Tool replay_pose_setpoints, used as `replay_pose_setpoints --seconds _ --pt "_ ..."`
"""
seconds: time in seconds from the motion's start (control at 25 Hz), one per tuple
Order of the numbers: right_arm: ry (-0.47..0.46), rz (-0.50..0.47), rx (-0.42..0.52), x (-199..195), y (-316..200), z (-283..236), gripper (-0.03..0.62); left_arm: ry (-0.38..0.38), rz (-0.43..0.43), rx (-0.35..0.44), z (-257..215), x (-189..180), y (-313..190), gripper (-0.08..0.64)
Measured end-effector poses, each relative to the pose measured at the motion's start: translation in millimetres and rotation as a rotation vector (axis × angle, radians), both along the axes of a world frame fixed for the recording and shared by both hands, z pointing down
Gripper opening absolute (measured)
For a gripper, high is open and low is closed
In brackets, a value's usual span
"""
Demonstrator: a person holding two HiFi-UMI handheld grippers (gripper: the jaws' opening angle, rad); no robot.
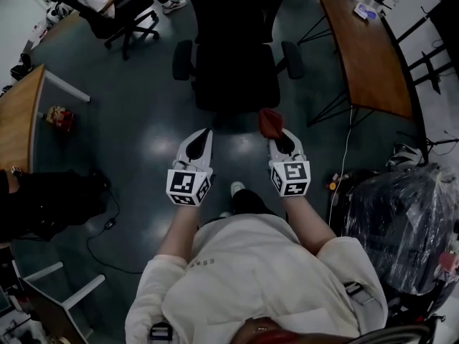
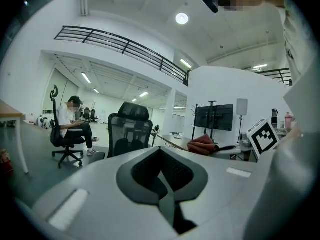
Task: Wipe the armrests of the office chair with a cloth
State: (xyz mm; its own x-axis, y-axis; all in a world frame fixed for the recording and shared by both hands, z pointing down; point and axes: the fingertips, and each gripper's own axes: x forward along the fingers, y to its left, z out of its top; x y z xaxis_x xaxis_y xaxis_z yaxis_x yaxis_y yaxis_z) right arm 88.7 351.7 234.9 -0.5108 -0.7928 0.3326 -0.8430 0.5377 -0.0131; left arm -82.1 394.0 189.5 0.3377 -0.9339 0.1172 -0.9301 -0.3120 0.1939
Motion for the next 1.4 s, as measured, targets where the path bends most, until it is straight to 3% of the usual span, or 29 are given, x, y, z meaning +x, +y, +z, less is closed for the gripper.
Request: replay_pose_setpoints --seconds 0.2,0.6,1.4 --pt "-0.066 0.051 -0.004 -1 49 -12 0.044 -0.003 0.035 0.014 -4 3 49 0.017" --pt "-0.039 0.084 0.034 2 134 -20 0.044 0.013 0.061 0.067 -19 7 126 0.017" --pt "-0.064 0.116 0.049 23 159 -39 0.044 0.030 0.096 0.151 -49 33 143 0.017"
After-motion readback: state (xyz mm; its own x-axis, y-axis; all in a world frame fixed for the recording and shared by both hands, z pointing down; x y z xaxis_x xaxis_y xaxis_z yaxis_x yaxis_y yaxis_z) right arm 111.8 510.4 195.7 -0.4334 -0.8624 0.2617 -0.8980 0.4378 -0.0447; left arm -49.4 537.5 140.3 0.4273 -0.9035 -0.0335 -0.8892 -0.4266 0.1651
